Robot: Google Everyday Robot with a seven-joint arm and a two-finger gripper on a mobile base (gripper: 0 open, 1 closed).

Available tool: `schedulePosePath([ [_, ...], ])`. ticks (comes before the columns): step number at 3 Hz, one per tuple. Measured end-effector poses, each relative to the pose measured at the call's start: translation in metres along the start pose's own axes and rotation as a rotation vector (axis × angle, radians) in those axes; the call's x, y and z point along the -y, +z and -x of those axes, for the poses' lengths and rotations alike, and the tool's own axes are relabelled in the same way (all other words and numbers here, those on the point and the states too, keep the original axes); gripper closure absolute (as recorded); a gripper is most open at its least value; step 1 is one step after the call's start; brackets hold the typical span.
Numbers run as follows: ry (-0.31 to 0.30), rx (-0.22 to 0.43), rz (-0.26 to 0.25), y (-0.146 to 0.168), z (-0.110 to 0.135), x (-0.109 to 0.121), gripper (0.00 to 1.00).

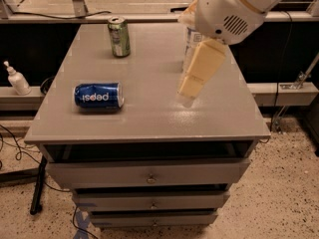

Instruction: Place pepsi can upright

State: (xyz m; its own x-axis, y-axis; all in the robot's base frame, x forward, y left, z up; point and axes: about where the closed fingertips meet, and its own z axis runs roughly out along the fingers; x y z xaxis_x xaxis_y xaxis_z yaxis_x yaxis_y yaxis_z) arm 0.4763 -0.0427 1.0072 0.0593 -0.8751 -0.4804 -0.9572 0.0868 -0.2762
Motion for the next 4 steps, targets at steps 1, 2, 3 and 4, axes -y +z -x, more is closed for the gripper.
schedulePosePath([
  [1, -0.003, 0.026, -0.017, 0.033, 0.016, 0.019, 0.00],
  [2, -0.008, 0.013, -0.050, 0.072, 0.037, 0.041, 0.00],
  [3, -0.005, -0.033, -0.065, 0.113, 0.057, 0.059, 0.00],
  [4, 0.023, -0.098, -0.060, 0.155, 0.067, 0.062, 0.00],
])
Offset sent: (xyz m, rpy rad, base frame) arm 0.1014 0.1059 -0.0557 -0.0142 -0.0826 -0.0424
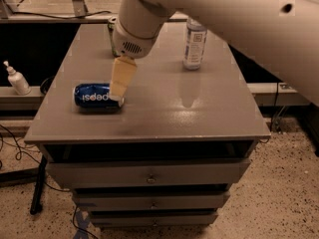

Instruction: Place pepsi can upright

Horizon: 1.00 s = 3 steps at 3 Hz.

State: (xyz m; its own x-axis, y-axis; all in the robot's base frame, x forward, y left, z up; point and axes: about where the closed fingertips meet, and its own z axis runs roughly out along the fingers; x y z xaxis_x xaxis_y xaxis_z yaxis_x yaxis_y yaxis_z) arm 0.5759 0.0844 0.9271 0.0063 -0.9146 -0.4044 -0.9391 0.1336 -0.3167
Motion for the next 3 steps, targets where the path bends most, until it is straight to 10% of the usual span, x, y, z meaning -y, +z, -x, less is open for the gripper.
schedulePosePath([
  [3, 0.127, -0.154, 0.018, 0.079, 0.020, -0.014, 0.00],
])
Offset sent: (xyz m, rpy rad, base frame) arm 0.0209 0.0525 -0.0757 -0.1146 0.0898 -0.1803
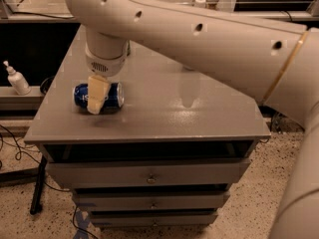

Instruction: Place pepsi can upright

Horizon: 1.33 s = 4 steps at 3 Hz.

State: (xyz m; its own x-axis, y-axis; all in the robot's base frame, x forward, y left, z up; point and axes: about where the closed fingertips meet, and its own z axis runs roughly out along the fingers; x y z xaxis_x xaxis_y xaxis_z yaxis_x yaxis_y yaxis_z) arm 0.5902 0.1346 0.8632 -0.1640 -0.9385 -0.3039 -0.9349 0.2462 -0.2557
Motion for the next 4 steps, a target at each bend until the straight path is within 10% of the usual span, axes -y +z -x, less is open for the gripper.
schedulePosePath([
  [2, 0.033, -0.046, 0.032, 0.019, 0.020, -0.019, 0.00],
  [4, 0.043, -0.038, 0.038, 0.025, 0.023, -0.025, 0.36],
])
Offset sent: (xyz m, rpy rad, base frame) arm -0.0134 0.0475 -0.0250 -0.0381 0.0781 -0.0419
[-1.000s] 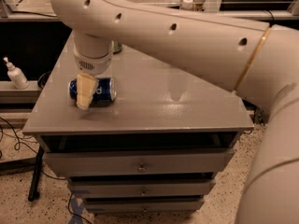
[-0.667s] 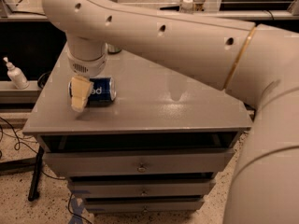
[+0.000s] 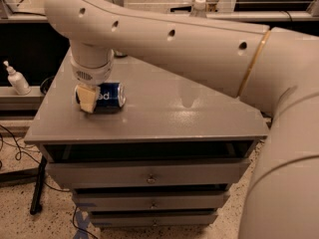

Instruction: Place pepsi can upright

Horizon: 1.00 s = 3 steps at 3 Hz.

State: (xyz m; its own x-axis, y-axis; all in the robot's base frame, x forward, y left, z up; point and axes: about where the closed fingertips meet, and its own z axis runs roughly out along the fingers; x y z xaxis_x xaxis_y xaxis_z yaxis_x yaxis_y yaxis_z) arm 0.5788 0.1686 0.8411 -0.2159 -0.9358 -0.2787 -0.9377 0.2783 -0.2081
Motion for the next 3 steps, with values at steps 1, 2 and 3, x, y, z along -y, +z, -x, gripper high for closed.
schedulePosePath([
  [1, -0.002, 0.009, -0.009, -0.002, -0.001, 0.002, 0.59],
  [2, -0.016, 0.042, -0.040, -0.016, 0.006, 0.011, 0.83],
  [3, -0.008, 0.124, -0.062, -0.040, 0.008, 0.027, 1.00],
])
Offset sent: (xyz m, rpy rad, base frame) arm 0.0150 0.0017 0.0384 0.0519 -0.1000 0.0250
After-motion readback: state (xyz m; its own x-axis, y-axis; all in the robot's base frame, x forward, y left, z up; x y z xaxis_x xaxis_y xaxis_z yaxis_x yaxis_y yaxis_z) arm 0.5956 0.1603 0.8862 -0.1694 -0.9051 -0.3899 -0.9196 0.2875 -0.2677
